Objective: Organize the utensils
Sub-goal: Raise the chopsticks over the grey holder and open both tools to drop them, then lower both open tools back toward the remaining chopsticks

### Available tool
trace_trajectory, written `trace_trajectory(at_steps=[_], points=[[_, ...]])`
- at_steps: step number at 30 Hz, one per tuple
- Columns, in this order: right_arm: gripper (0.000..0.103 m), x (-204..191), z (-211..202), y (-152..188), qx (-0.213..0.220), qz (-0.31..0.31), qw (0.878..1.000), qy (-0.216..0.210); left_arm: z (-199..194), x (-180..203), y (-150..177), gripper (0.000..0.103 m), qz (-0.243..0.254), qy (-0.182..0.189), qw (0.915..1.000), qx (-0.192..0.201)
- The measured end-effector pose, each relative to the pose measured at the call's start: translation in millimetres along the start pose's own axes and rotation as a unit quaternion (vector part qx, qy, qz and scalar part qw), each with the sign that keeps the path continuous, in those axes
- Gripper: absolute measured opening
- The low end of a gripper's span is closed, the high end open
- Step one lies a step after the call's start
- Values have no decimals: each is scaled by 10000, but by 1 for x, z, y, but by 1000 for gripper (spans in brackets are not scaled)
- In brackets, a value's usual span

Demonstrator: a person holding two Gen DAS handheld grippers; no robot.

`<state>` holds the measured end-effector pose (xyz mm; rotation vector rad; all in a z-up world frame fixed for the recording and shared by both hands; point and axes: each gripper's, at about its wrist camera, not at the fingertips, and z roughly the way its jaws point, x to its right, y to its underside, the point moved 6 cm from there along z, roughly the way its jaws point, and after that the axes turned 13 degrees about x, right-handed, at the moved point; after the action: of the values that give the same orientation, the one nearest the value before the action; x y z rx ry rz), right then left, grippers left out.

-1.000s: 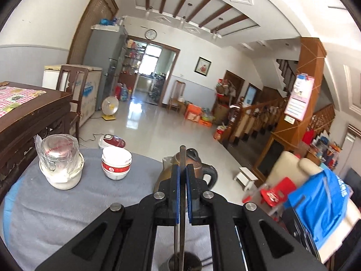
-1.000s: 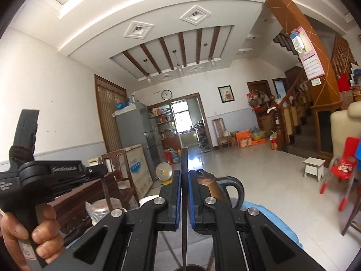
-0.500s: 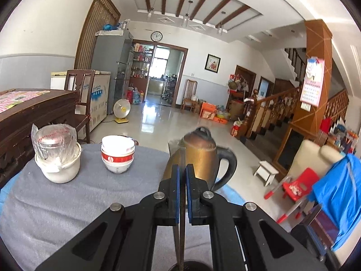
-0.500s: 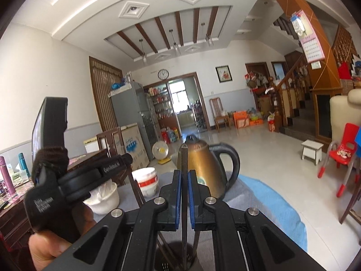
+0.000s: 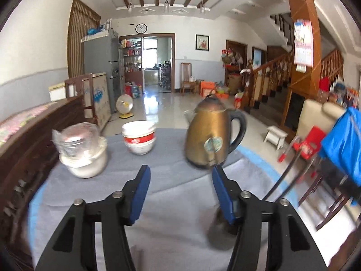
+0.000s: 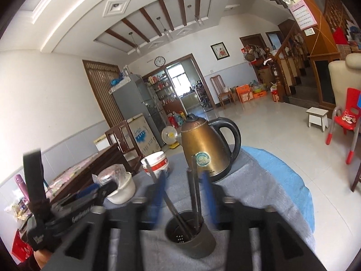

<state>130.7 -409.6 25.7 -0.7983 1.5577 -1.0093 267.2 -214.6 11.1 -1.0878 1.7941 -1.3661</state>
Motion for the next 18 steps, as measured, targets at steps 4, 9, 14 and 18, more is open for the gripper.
trace_trajectory(at_steps=[4, 9, 14, 18], points=[[70, -14, -25, -6, 302, -88, 9995, -63, -22, -23, 22, 67, 275, -271, 9982, -466], [70, -41, -44, -4, 322, -361, 9987, -164, -46, -45, 48, 69, 374, -541, 9934, -945], [70, -67, -49, 14, 34, -565, 9977, -377, -70, -58, 62, 72, 439, -715, 9911, -1031], [67, -83, -47, 33, -210, -695, 9962, -473, -81, -67, 66, 72, 417, -821, 9903, -1036]])
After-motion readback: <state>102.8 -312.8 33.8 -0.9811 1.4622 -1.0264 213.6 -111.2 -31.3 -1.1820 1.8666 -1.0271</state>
